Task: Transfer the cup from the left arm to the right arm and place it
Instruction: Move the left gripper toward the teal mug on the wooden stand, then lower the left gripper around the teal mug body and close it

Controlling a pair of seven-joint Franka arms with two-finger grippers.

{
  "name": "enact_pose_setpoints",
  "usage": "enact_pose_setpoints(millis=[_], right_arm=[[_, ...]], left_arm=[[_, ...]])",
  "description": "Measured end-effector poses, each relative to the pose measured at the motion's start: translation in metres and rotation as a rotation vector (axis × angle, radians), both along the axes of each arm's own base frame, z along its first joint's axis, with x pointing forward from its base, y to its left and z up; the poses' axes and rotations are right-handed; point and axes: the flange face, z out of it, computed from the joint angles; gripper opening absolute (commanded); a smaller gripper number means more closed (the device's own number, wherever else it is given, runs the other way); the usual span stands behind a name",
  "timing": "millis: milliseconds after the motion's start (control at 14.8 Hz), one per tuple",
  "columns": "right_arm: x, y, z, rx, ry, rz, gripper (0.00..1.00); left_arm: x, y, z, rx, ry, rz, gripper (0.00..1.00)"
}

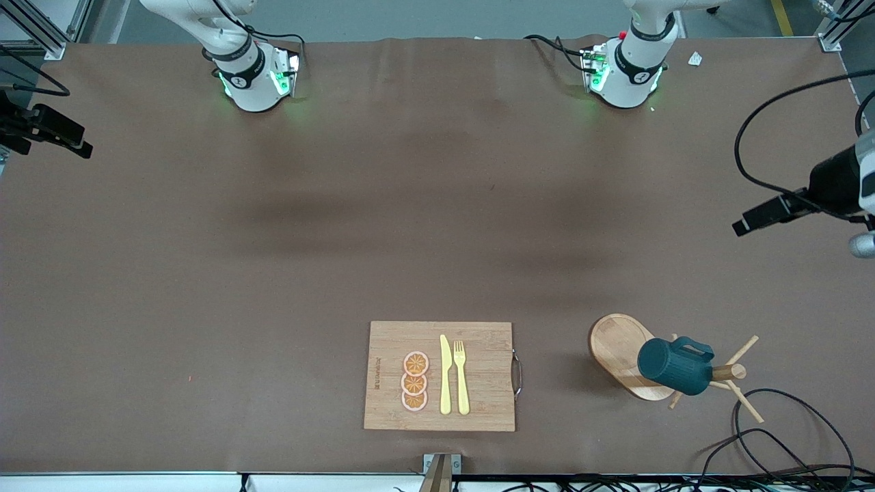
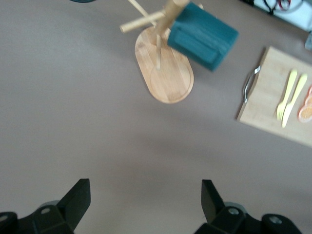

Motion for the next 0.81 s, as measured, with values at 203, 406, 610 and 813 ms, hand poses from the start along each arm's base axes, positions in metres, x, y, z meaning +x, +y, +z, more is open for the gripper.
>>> enact_pose_setpoints(millis=[203,406,610,813], right_arm=[[0.000,0.000,0.000,0.000,0.000,0.000,1.00],[0.000,0.000,0.000,0.000,0.000,0.000,1.00],[0.000,0.000,0.000,0.000,0.000,0.000,1.00],[0.000,0.000,0.000,0.000,0.000,0.000,1.00]], left_arm=[[0.020,-0.002,-0.024,-0.014,0.003,0.149,1.00],[0.037,-0.006,-0.045,-0.061,0.002,0.307,1.00],[0.053,-0.007,-0.066,-0.124,0.016,0.482,1.00],[0.069,-0.011,-0.090,-0.181,0.028,0.634,1.00]])
